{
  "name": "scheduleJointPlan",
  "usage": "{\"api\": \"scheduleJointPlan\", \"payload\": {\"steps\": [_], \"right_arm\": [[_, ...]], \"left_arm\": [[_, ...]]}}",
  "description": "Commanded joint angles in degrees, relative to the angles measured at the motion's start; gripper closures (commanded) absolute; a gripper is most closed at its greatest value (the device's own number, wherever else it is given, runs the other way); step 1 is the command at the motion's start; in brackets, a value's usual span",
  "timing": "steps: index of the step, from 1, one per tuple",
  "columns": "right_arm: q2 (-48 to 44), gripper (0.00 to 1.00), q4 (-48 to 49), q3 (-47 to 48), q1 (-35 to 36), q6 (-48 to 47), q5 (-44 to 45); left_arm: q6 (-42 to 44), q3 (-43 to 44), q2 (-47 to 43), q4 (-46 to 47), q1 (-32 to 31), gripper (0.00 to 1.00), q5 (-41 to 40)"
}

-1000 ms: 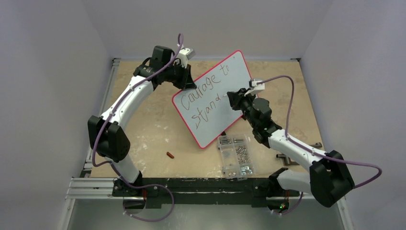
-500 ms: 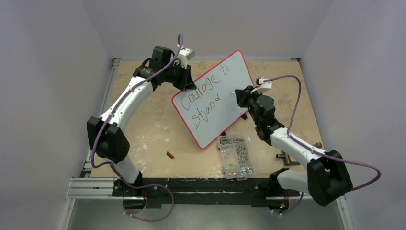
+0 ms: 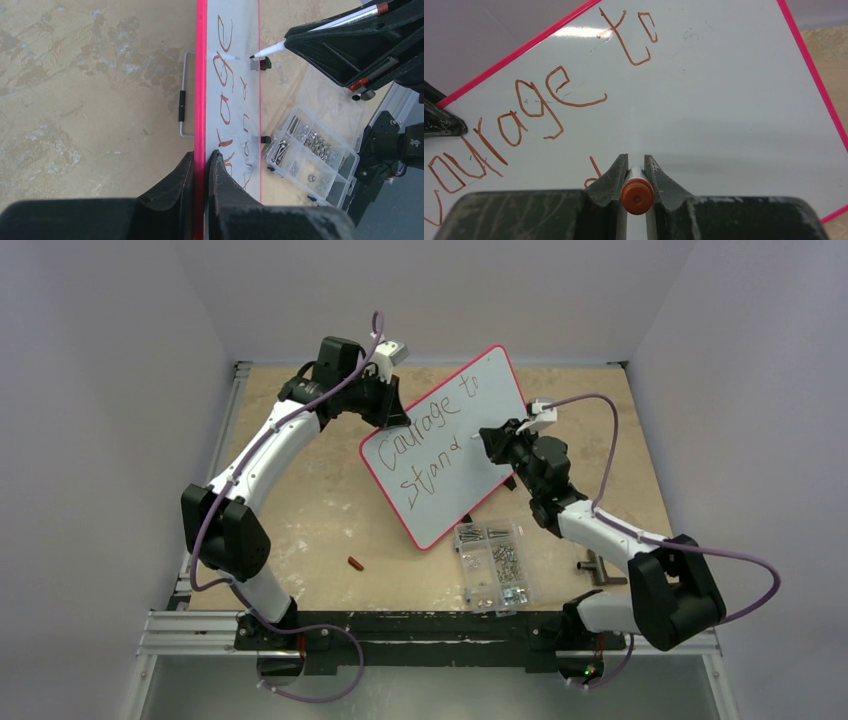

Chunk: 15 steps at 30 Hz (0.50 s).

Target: Write a sentence on the whiteboard

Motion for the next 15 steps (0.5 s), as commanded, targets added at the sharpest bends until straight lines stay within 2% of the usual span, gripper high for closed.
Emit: {"api": "scheduleJointPlan", "payload": {"steps": [1, 15], "right_arm": [[0.97, 1.0, 5.12, 2.54, -0.06, 0.85, -2.5], [4.15, 1.0, 4.12, 4.88, -0.07, 0.71, 1.19]], "left_arm": [[5.64, -0.59, -0.49, -3.89, -0.7, 1.0, -7.62], [5.91, -0.16, 0.02, -4.31, -1.05, 1.0, -7.72]]}}
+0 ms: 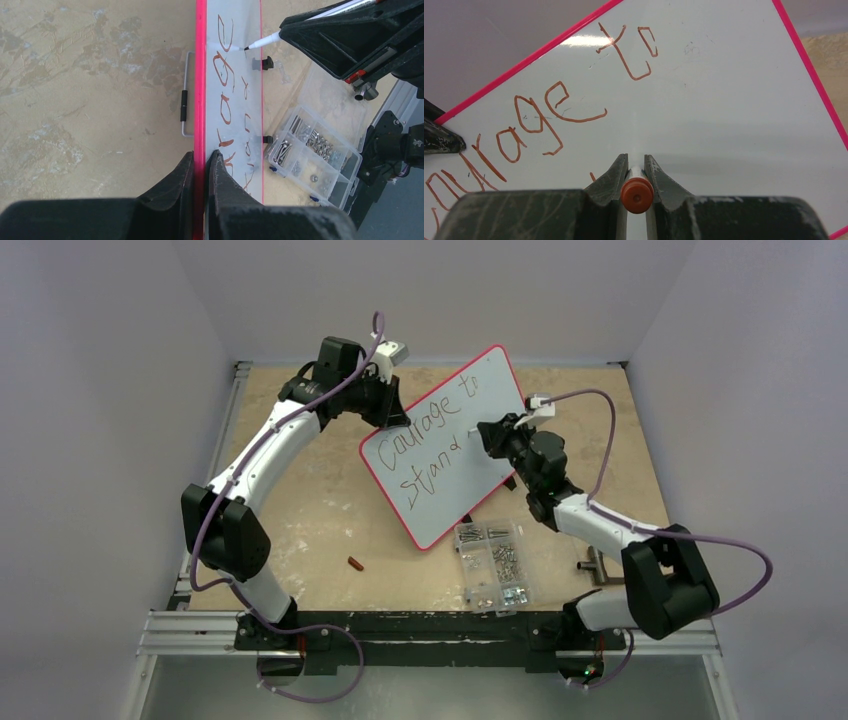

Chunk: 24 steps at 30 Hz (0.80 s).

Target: Write a sentence on the whiteboard

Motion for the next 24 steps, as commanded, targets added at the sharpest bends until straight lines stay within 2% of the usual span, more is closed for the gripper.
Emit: {"api": "scheduleJointPlan", "payload": {"steps": [1, 16, 24], "right_arm": [[0.85, 1.0, 1.2, 3.37, -0.11, -0.19, 2.03], [1.9, 1.0, -1.7, 6.3, -0.37, -1.42, 5.42], [-2.0, 1.0, -1.91, 5.16, -0.39, -1.45, 5.24]], "left_arm": [[5.54, -0.09, 0.04, -4.3, -0.96, 1.0, -7.29], [5.54, 0.87, 0.58, -4.76, -1.18, 1.0, -7.51], [5.54, 1.86, 0.76, -5.62, -1.26, 1.0, -8.04]]}}
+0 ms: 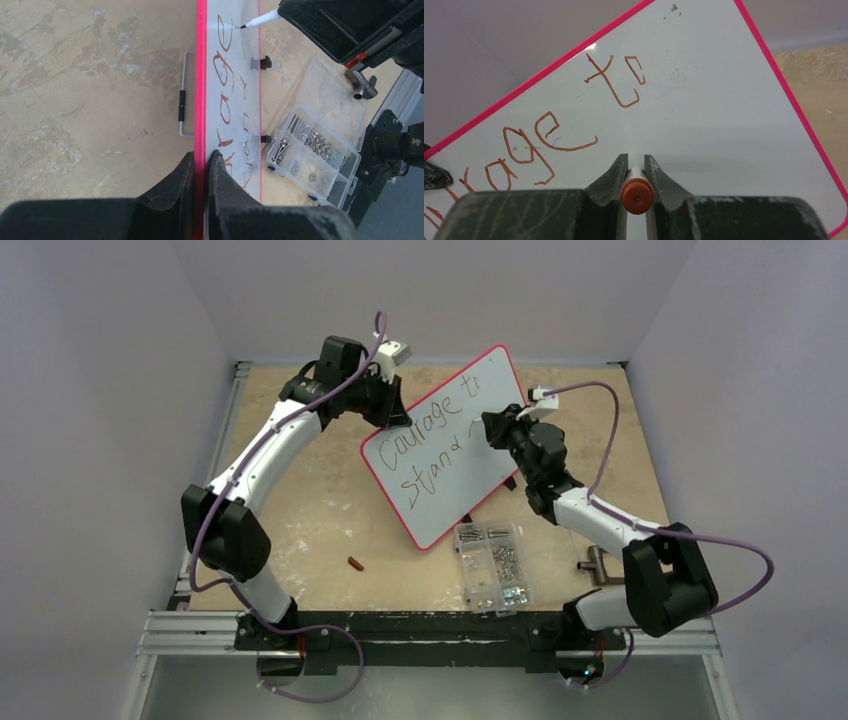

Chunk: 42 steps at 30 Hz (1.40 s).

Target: Write a sentence on the whiteboard

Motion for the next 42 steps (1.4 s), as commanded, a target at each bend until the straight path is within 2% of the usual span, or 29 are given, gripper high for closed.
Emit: {"api": "scheduleJointPlan", "payload": {"steps": [1, 12, 29, 42], "right_arm": [[-4.11, 1.0, 0.02, 0.87, -0.28, -0.85, 0.83], [-7.3, 1.0, 2.25, -1.88, -0.32, 1.33, -1.68], [-8.4, 1.0, 4.21, -3.59, -0.26, 1.39, -1.21], [-6.74, 1.0, 7.12, -3.71, -0.3, -0.61, -7.02]], "left_arm": [[5.59, 1.33, 0.87, -5.0, -0.76, 1.0, -7.72], [5.87, 3.15, 1.92, -7.5, -0.79, 1.0, -8.28], [9.25, 11.17, 4.57, -18.85, 0.09, 1.0, -8.62], [8.36, 7.14, 2.92, -14.71, 1.85, 1.0, -7.54]]}}
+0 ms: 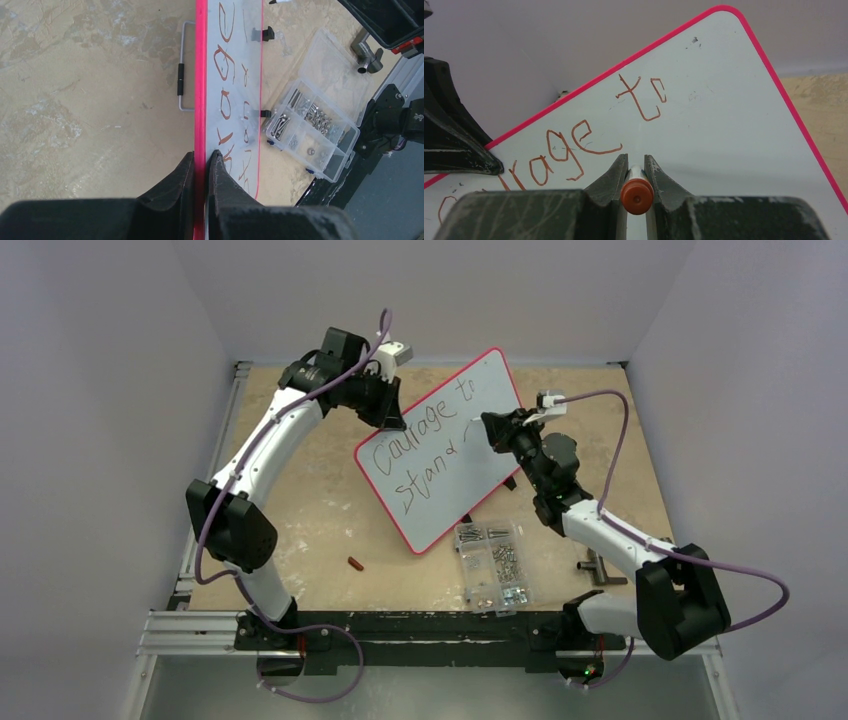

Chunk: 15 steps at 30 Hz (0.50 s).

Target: Write a sentence on the whiteboard

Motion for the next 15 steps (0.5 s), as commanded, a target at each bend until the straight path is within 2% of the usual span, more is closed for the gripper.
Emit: {"api": "scheduleJointPlan", "payload": {"steps": [1, 15], "right_arm": [[0.62, 1.0, 4.31, 0.29, -0.13, -1.5, -3.56], [6.21, 1.0, 3.74, 3.83, -0.13, -1.52, -5.94]], "left_arm": [[4.17, -2.94, -0.91, -0.11, 1.8, 1.0, -7.01], [3.53, -6.53, -1.84, 2.6, 2.96, 1.0, -7.82]]}}
